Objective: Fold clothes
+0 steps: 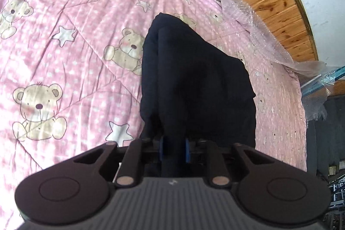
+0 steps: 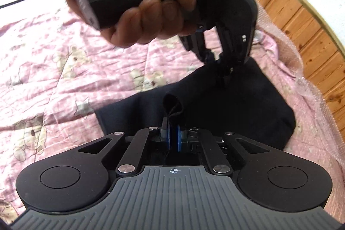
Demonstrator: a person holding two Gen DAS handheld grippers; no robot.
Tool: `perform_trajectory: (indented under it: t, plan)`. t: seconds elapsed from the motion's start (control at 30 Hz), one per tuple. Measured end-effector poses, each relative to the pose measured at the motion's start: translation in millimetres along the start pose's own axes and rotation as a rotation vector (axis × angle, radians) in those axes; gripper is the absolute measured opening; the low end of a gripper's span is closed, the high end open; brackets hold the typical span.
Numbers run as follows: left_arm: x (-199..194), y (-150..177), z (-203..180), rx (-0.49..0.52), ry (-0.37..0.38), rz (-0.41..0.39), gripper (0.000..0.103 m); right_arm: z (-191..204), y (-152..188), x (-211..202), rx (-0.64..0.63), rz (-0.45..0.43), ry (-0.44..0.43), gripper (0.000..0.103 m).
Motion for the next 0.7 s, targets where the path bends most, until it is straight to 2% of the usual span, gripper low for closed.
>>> perform_trajectory:
  t: [0.03, 0.07, 0.1, 0.13, 0.2, 0.23, 0.33, 0.4, 0.5, 0.53, 0.57, 0.63, 0.67, 0.7]
  plan:
    - [-0.5, 1.1, 0.8, 0.004, -0.005, -0.004, 0.023, 2.6, 3.4, -1.4, 0.022, -0.005, -0.026, 0.017]
    - [-4.4, 2.9, -0.3, 0.017, -0.009, -0.015, 0.026, 4.3, 6.5, -5.3, 0.052, -0.017, -0.055, 0.024]
    - [-9.1, 4.7, -1.3, 0.031, -0.017, -0.031, 0.028, 5.9, 9.5, -9.3, 0.083, -0.029, -0.085, 0.04]
    - [-14.9, 7.6, -1.6, 0.046, -0.034, -0.053, 0.031, -2.2, 14.5, -19.9, 0.158, -0.06, -0.103, 0.05]
    - [-27.2, 16.3, -1.0, 0.074, -0.077, -0.102, 0.044, -26.0, 25.7, -46.2, 0.342, -0.136, -0.13, 0.059]
    - [-30.8, 22.1, 0.1, 0.084, -0.097, -0.118, 0.056, -43.1, 36.9, -57.2, 0.454, -0.16, -0.128, 0.063]
    - [-29.0, 42.3, 4.1, 0.091, -0.12, -0.111, 0.058, -92.1, 91.6, -64.6, 0.752, -0.148, -0.061, 0.069]
    - [-18.4, 55.7, 7.6, 0.074, -0.117, -0.074, 0.058, -109.8, 130.0, -51.0, 0.905, -0.105, -0.074, 0.07]
    - [-11.4, 62.8, 11.6, 0.072, -0.142, -0.08, 0.058, -107.0, 158.0, -24.7, 1.046, -0.104, -0.226, 0.068]
    - [-11.4, 62.7, 12.2, 0.068, -0.144, -0.083, 0.056, -103.2, 162.0, -17.9, 1.08, -0.11, -0.277, 0.06]
    - [-11.6, 62.2, 12.4, 0.063, -0.14, -0.081, 0.046, -99.4, 162.7, -12.7, 1.104, -0.129, -0.306, 0.059]
    - [-11.7, 61.9, 11.8, 0.062, -0.124, -0.071, 0.032, -94.2, 159.2, -10.6, 1.133, -0.17, -0.362, 0.044]
    - [-11.6, 62.7, 11.2, 0.064, -0.121, -0.067, 0.028, -93.4, 158.3, -10.5, 1.148, -0.177, -0.378, 0.043]
    - [-11.5, 63.7, 10.2, 0.067, -0.119, -0.062, 0.026, -93.3, 157.8, -10.4, 1.165, -0.179, -0.389, 0.032]
Point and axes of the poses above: each gripper's, at about its wrist camera, not at the fingertips, and x roughly the way its jaws point, z to its left, y to its underside, the point moved 9 cm from there along x, roughly the way its jaws point, and after that the axes turned 9 degrees about -x, right-handed, at the moved point
